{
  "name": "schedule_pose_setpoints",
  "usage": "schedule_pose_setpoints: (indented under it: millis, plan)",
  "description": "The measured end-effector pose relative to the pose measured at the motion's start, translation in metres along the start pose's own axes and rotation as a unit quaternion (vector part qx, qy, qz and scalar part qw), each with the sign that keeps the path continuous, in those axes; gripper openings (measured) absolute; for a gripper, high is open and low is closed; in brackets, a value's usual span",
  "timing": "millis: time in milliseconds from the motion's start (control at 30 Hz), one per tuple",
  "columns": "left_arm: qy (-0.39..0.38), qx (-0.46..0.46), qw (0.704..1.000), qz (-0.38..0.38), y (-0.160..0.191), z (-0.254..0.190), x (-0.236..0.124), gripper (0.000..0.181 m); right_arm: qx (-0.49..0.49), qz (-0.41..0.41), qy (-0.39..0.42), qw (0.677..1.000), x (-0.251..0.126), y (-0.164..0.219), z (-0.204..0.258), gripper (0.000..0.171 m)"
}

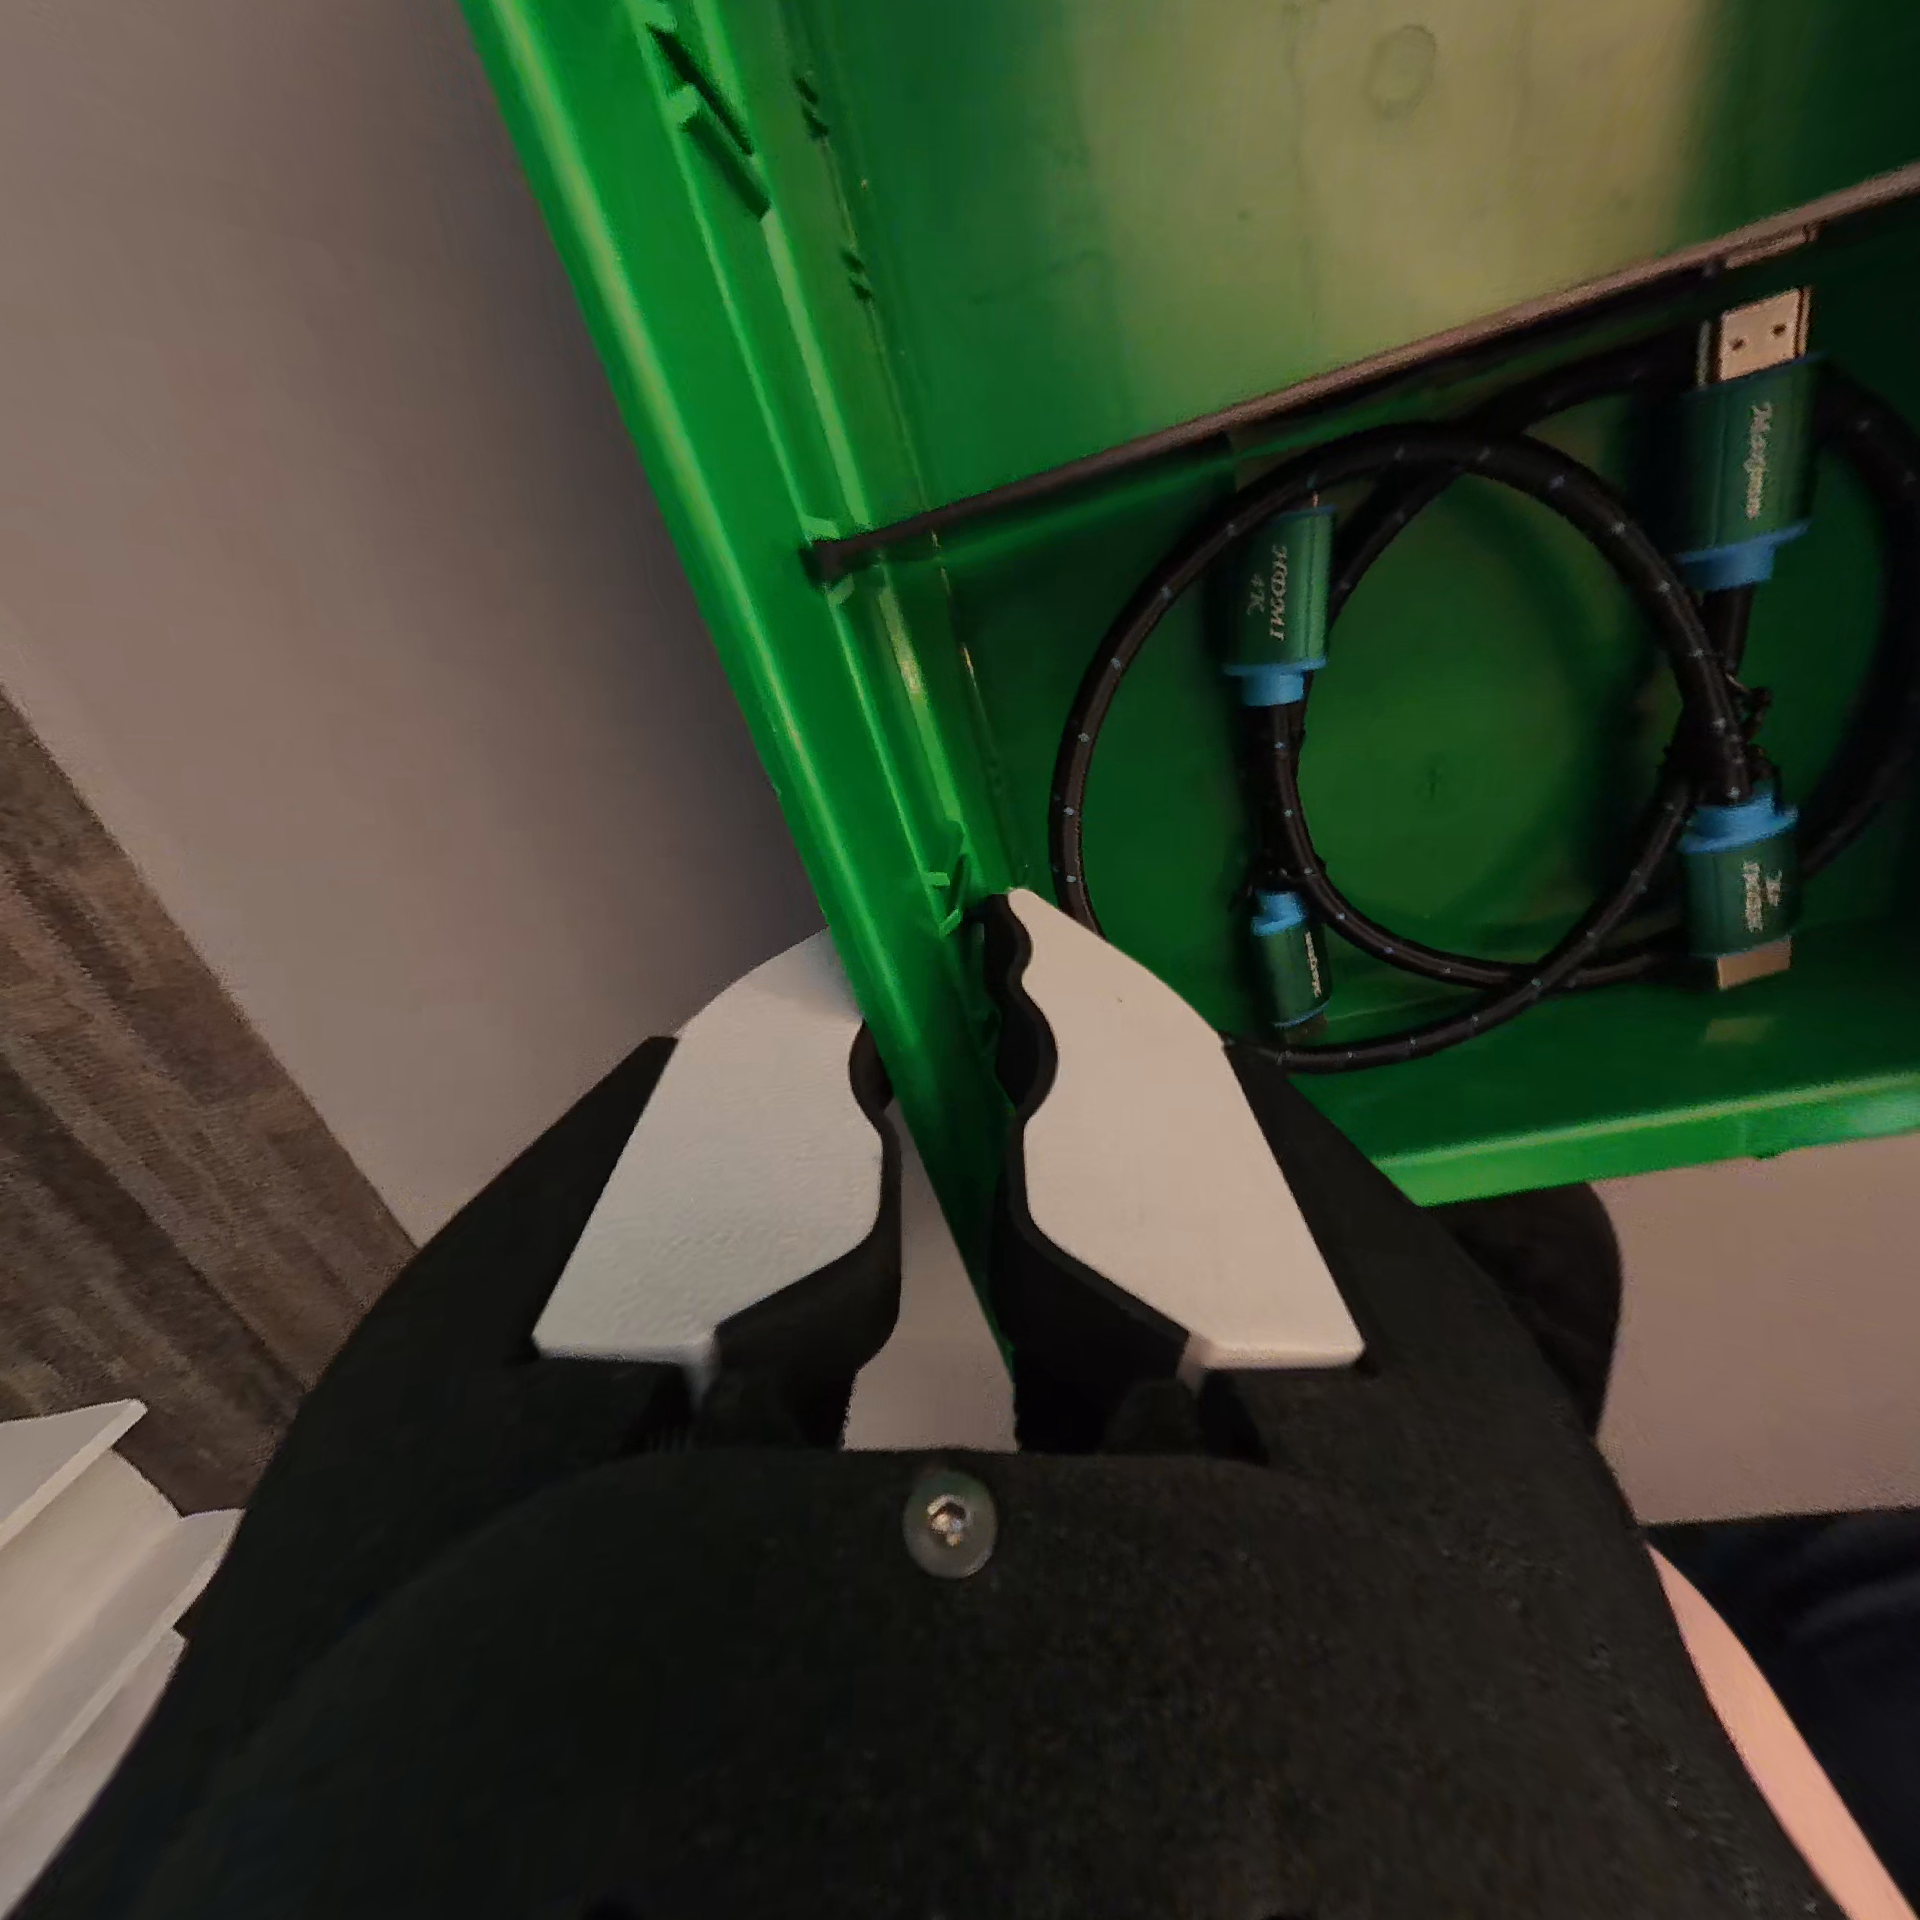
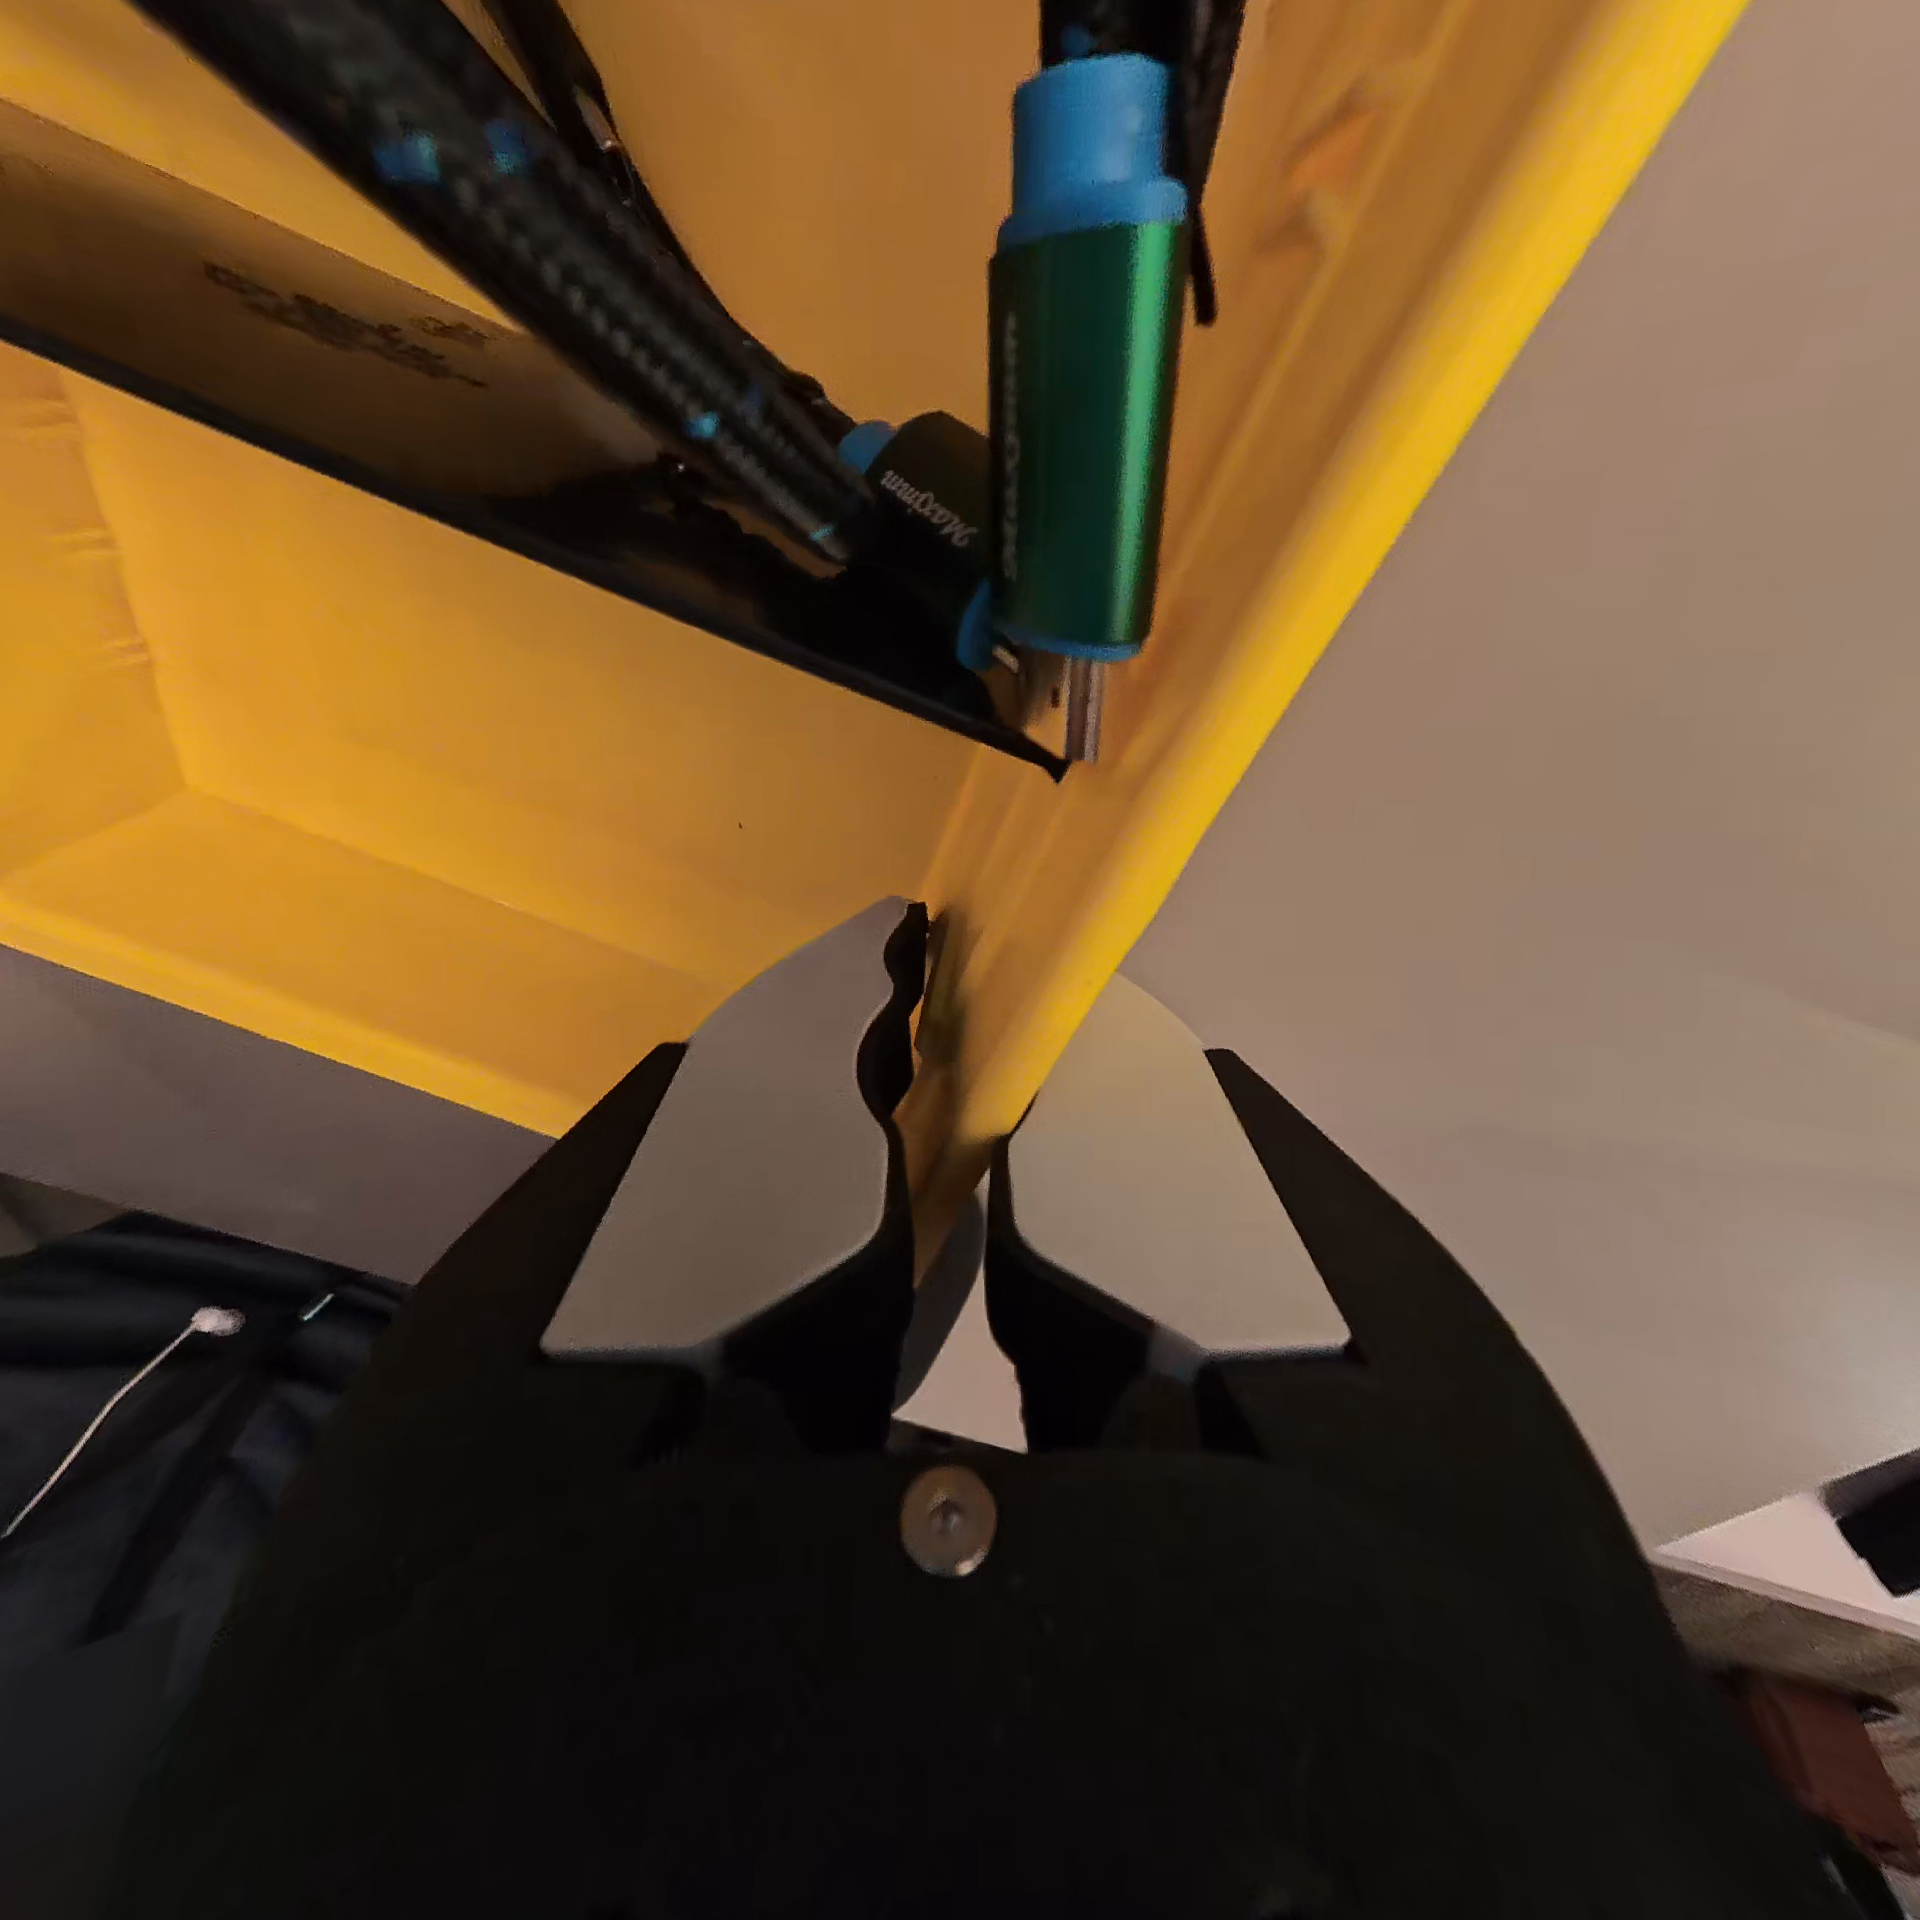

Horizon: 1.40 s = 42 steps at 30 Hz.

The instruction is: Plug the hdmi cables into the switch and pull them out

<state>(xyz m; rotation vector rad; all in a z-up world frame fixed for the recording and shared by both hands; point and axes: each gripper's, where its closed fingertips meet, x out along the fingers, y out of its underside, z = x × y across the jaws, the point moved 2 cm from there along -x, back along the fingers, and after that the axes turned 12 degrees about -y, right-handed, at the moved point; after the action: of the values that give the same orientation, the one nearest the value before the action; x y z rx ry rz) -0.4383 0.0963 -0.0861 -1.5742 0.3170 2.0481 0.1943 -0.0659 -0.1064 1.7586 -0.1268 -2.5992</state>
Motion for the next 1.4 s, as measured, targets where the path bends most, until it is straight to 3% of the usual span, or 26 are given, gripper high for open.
schedule_pose_setpoints:
  millis: [400,733,1033,1167,1267,1333,1400]
  plan:
    - [-0.009,0.053,0.998,0.035,-0.005,-0.036,-0.010,0.019,-0.023,0.044,-0.010,0.999,0.001,0.032,0.000,0.009]
    - [-0.032,0.100,0.993,0.062,-0.010,-0.074,-0.020,0.026,-0.062,0.071,-0.006,0.996,0.017,0.020,0.043,0.009]
    - [0.008,0.095,0.993,0.070,-0.006,-0.093,-0.034,0.027,-0.090,0.079,-0.011,0.993,0.022,0.017,0.072,0.013]
    - [-0.001,0.066,0.998,0.001,-0.011,-0.079,-0.058,0.032,-0.086,-0.010,-0.004,0.996,-0.012,0.018,0.076,0.020]
    - [-0.021,0.047,0.995,-0.081,-0.022,-0.067,-0.084,0.034,-0.102,-0.140,0.030,0.985,-0.054,0.012,0.095,0.017]
    - [-0.040,0.033,0.988,-0.147,-0.034,-0.061,-0.103,0.034,-0.165,-0.251,0.008,0.954,-0.078,-0.002,0.139,0.013]
    - [-0.076,0.016,0.974,-0.215,-0.050,-0.052,-0.123,0.034,-0.274,-0.352,-0.066,0.892,-0.093,-0.013,0.208,0.010]
